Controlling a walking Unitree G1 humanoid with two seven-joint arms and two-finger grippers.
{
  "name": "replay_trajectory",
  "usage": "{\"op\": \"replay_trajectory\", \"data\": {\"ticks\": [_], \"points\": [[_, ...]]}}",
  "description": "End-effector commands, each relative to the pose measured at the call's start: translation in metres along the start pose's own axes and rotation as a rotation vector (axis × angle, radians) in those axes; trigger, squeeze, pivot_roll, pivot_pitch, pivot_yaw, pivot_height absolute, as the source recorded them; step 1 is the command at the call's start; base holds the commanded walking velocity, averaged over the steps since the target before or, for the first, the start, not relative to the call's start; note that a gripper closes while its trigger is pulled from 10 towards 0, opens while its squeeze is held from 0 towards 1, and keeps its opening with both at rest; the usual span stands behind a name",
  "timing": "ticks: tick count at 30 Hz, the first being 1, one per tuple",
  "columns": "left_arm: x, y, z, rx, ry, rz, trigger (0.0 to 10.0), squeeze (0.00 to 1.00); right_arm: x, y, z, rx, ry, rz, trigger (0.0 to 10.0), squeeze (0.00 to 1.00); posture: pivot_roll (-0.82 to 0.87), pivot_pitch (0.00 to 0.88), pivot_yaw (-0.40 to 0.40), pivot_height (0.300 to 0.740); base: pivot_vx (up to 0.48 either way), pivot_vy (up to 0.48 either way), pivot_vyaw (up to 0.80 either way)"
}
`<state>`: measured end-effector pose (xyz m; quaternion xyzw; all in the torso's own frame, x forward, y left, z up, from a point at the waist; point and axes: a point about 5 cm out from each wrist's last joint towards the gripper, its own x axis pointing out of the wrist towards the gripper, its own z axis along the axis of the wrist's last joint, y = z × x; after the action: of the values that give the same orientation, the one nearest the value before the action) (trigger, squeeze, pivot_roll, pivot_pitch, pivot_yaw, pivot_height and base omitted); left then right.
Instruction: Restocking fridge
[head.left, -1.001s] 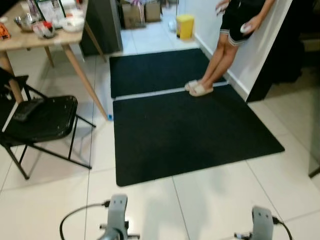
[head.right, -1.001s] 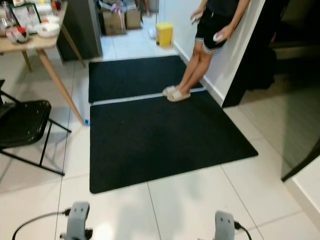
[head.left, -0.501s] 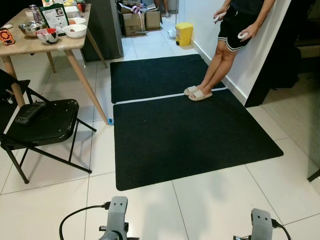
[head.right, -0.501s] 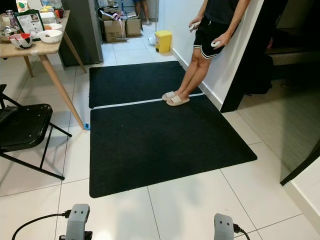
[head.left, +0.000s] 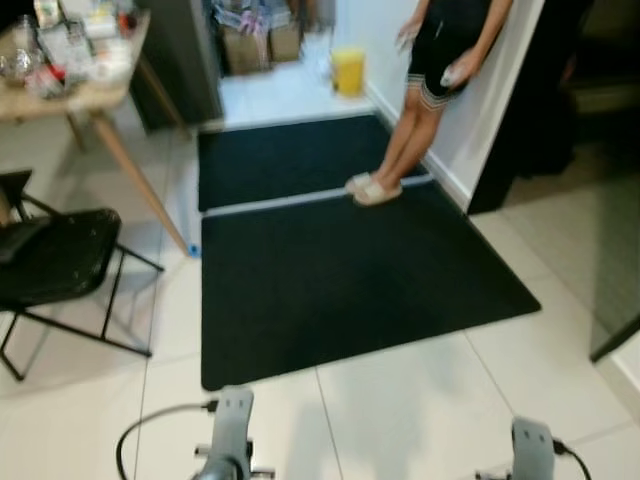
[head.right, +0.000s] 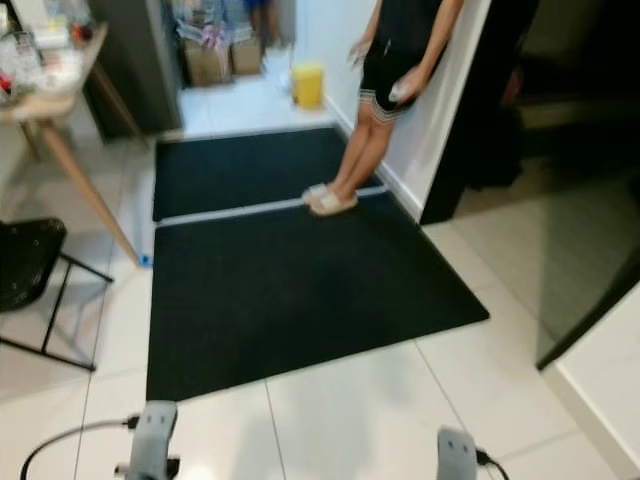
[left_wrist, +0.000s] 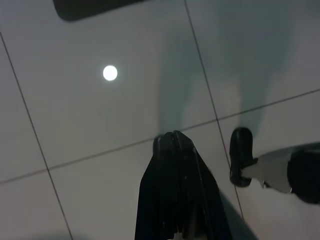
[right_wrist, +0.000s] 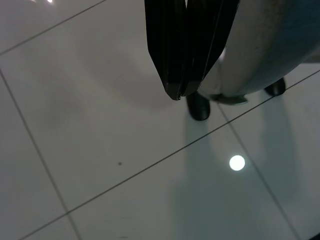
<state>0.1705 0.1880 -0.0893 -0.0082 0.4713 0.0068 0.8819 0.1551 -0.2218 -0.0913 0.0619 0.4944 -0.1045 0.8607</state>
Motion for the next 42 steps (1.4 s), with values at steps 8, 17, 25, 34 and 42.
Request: {"op": "replay_trajectory", "data": {"ticks": [8,17,25,34,42], "points": [[-0.0009,0.0036,-0.0032,0.002,0.010,0.013,10.0,0.00,0.0000,0.0018,-0.0017,0.003,0.007,0.003,10.0,0.00,0.01,0.013,-0.015,0.740,0.000,0.000,0.00],[-0.0003,-0.0015,-0.0020,-0.004,0.008,-0.033,10.0,0.00,-0.0001,0.0012,-0.0024,0.005,0.009,0.001,10.0,0.00,0.01,0.013,-0.013,0.740,0.000,0.000,0.00],[-0.0003,-0.0027,-0.0028,0.005,0.011,-0.041,10.0,0.00,0.0000,0.0017,-0.0019,0.005,0.007,0.003,10.0,0.00,0.01,0.015,-0.013,0.740,0.000,0.000,0.00],[-0.0004,-0.0032,-0.0033,0.012,0.014,-0.046,10.0,0.00,0.0000,0.0015,-0.0019,0.005,0.008,0.003,10.0,0.00,0.01,0.015,-0.015,0.740,0.000,0.000,0.00],[-0.0006,-0.0036,-0.0043,0.015,0.017,-0.050,10.0,0.00,-0.0002,0.0007,-0.0029,0.002,0.010,0.001,10.0,0.00,0.01,0.014,-0.017,0.740,0.158,0.000,0.00]]}}
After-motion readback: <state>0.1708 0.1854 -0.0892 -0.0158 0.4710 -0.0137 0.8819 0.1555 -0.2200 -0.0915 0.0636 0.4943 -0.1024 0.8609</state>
